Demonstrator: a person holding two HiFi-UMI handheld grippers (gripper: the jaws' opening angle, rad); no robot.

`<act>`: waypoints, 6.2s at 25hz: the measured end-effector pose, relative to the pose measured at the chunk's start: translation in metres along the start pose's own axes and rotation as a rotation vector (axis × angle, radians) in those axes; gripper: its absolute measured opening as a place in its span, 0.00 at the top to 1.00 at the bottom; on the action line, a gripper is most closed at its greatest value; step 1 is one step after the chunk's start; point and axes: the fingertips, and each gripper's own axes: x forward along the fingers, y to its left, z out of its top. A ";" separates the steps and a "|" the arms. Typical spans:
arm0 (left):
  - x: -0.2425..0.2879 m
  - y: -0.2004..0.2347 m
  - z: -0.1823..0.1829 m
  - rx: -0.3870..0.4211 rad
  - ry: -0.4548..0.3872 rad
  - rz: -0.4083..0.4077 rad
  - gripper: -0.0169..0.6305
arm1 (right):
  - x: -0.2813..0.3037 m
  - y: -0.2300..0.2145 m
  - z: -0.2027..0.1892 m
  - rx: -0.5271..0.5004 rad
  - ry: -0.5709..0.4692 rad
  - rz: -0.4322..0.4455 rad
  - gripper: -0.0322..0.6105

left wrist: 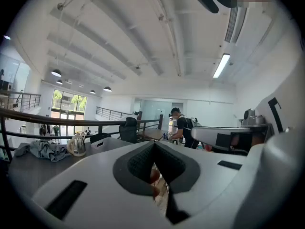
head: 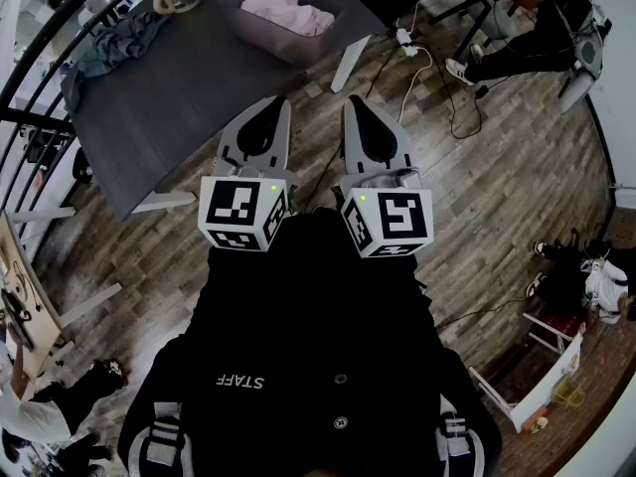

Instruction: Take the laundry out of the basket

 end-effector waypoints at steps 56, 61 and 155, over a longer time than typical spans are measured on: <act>0.310 0.250 -0.032 -0.193 0.232 0.313 0.97 | 0.412 -0.124 -0.070 0.049 0.295 0.272 0.93; 0.320 0.278 -0.053 -0.240 0.294 0.335 0.97 | 0.444 -0.106 -0.098 0.052 0.392 0.315 0.93; 0.328 0.385 -0.042 -0.359 0.402 0.365 0.97 | 0.534 -0.080 -0.234 -0.130 0.815 0.389 0.51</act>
